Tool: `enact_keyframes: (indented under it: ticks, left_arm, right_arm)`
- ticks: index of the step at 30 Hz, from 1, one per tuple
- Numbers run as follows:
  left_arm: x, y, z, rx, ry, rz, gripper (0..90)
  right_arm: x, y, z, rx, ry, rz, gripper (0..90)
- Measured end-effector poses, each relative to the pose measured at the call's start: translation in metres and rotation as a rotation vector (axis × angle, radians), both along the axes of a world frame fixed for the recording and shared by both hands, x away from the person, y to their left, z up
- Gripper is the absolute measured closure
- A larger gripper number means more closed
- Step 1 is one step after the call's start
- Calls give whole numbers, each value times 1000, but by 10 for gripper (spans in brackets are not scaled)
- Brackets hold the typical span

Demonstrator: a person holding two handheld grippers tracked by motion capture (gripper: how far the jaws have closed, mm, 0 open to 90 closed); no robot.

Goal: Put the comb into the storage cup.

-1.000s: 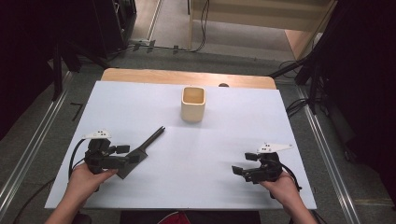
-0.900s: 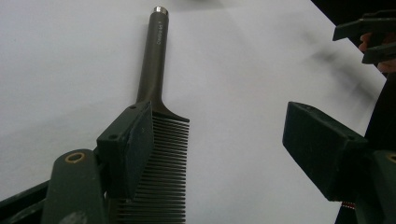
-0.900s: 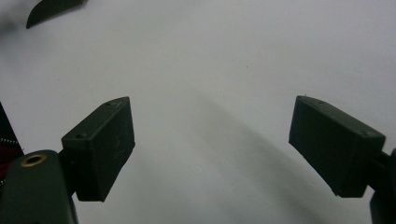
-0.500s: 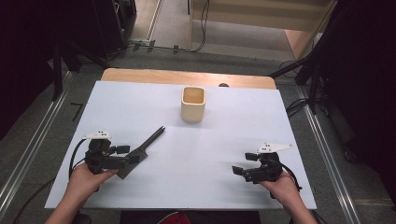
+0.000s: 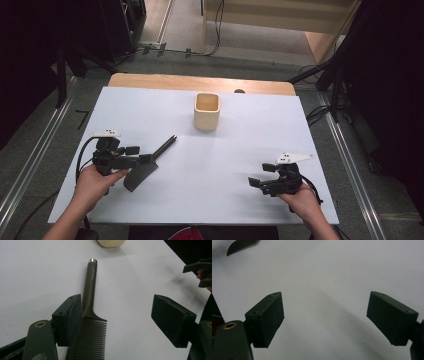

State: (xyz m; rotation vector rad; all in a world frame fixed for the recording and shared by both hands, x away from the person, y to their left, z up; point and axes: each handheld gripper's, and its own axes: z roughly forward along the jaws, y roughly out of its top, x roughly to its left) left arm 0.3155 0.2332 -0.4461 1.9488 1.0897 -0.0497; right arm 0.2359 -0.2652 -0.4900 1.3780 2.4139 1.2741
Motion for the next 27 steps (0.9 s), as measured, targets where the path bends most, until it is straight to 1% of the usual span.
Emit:
enact_keyframes:
  ticks: [3,7,9,11,13,15,21,24,25,27]
  left_arm:
    - [5,-2,1,20,-4,9,263]
    - [9,-2,2,20,-10,15,264]
    - [13,-3,4,23,-12,33,263]
    - [15,-3,5,23,-9,40,264]
    - [19,-4,6,33,-18,50,283]
    - [22,-5,7,28,-13,50,283]
    - [35,-12,10,63,6,44,288]
    - [38,-14,10,56,-3,46,288]
    - [41,-16,10,66,-2,45,288]
    - [44,-17,10,73,-3,40,288]
  right_arm:
    - [0,0,0,1,0,0,126]
    - [0,0,0,1,-1,2,126]
    - [1,1,0,-2,-2,3,126]
    - [1,1,0,-2,-1,3,126]
    - [1,1,1,-5,-3,5,126]
    - [2,1,1,-3,-3,5,126]
    - [2,2,0,-1,0,9,126]
    - [3,1,0,-2,0,10,126]
    - [3,1,1,-2,1,10,126]
    - [3,1,1,-1,0,10,126]
